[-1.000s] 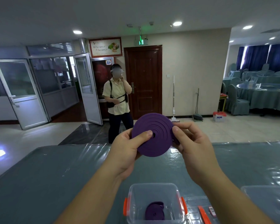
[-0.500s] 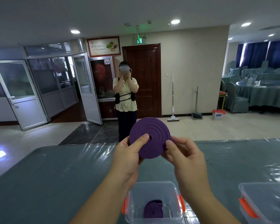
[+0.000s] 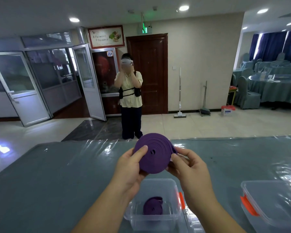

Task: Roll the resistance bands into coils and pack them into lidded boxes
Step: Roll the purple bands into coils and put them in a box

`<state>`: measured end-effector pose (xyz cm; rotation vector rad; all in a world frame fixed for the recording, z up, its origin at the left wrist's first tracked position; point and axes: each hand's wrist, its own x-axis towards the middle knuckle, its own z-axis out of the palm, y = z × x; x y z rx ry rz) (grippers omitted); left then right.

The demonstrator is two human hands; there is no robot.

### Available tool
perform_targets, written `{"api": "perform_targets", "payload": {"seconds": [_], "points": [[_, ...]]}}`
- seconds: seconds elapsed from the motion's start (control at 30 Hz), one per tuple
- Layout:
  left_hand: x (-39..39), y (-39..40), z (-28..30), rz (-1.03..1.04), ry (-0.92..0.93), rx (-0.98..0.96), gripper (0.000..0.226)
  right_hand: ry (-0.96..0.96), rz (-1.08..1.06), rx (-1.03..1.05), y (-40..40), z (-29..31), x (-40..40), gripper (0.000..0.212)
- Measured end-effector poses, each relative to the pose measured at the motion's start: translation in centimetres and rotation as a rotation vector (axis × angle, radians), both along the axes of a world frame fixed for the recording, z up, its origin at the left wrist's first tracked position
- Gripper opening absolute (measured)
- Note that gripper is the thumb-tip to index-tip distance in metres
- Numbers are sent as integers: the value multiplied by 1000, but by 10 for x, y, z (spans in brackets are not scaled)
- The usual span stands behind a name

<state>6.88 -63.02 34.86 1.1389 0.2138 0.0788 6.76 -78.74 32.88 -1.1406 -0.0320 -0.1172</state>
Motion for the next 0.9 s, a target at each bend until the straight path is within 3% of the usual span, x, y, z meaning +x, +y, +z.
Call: {"api": "perform_targets", "payload": {"seconds": [0.43, 0.6, 0.77, 0.9], "points": [[5, -4, -78, 126, 206, -102, 25, 276, 5, -16, 7, -74, 15, 6], [23, 9, -112, 131, 321, -201, 29, 327, 23, -79, 23, -101, 23, 21], [46, 27, -145, 38, 431, -233, 18, 437, -46, -83, 40, -132, 43, 22], [69, 48, -172, -58, 569, -195, 21, 516, -47, -156, 49, -157, 60, 21]]}}
